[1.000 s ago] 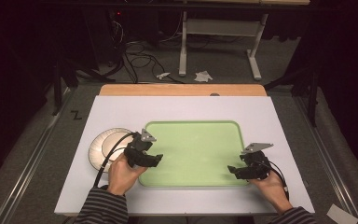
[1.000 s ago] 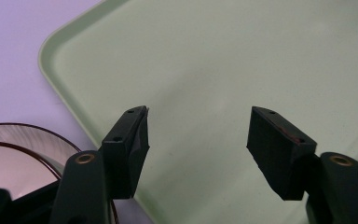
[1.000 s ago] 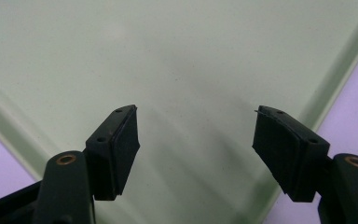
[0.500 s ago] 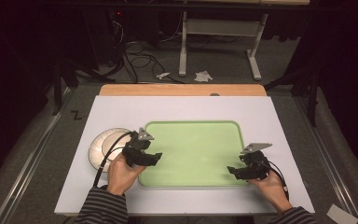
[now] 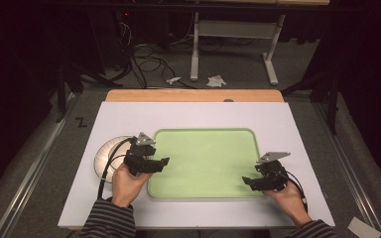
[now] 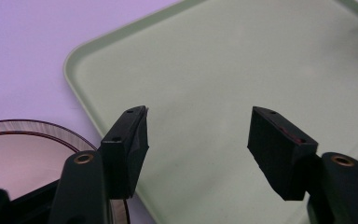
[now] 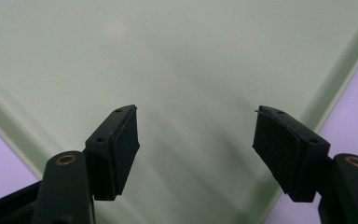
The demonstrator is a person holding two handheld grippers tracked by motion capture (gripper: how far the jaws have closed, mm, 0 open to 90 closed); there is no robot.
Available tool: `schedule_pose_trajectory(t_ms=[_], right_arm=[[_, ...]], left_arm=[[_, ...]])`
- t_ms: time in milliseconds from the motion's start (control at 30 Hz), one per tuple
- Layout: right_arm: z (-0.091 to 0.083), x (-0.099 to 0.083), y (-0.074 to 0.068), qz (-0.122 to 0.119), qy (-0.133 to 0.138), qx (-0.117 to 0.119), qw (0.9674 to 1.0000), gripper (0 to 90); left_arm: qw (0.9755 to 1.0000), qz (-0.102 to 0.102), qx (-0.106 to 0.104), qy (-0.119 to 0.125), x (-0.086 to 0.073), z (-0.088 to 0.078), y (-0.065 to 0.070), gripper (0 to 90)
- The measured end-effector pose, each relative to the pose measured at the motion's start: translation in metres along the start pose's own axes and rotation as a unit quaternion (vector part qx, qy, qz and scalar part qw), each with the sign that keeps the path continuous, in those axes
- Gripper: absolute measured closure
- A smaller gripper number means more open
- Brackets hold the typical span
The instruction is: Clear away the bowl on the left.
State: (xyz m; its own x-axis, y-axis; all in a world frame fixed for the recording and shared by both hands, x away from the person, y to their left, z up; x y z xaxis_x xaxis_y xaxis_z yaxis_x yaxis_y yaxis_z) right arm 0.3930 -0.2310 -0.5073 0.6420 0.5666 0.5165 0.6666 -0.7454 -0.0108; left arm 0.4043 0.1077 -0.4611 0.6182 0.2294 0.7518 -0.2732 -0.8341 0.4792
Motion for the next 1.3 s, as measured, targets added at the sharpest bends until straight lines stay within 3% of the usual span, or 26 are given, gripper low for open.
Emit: schedule_pose_trajectory(t_ms=[467, 933, 1300], right_arm=[[0.001, 0.0, 0.0, -0.001, 0.0, 0.002, 1.0, 32.3], [0.0, 0.0, 0.0, 0.0, 0.0, 0.003, 1.0, 32.3], [0.0, 0.0, 0.001, 0.001, 0.001, -0.001, 1.0, 32.3]], left_arm=[[0.9994, -0.016, 0.013, 0.029, 0.013, -0.012, -0.013, 36.5], [0.9984, -0.035, 0.014, 0.041, 0.02, -0.018, -0.022, 36.2], [0.9967, -0.049, 0.032, 0.056, 0.027, -0.023, -0.037, 36.0]])
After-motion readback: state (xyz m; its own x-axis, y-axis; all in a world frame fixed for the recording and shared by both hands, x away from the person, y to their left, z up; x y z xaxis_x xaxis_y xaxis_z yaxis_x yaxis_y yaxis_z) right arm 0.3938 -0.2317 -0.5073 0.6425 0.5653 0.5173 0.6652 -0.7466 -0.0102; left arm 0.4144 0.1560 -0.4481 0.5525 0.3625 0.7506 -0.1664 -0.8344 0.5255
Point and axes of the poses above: each handheld gripper's, and its own axes: z roughly forward along the jaws, x roughly out of its top, y roughly to its right, the point moved 3 cm from there along z, roughly forward along the jaws, and after that the axes turned 5 degrees about -y, right-handed, at the moved point
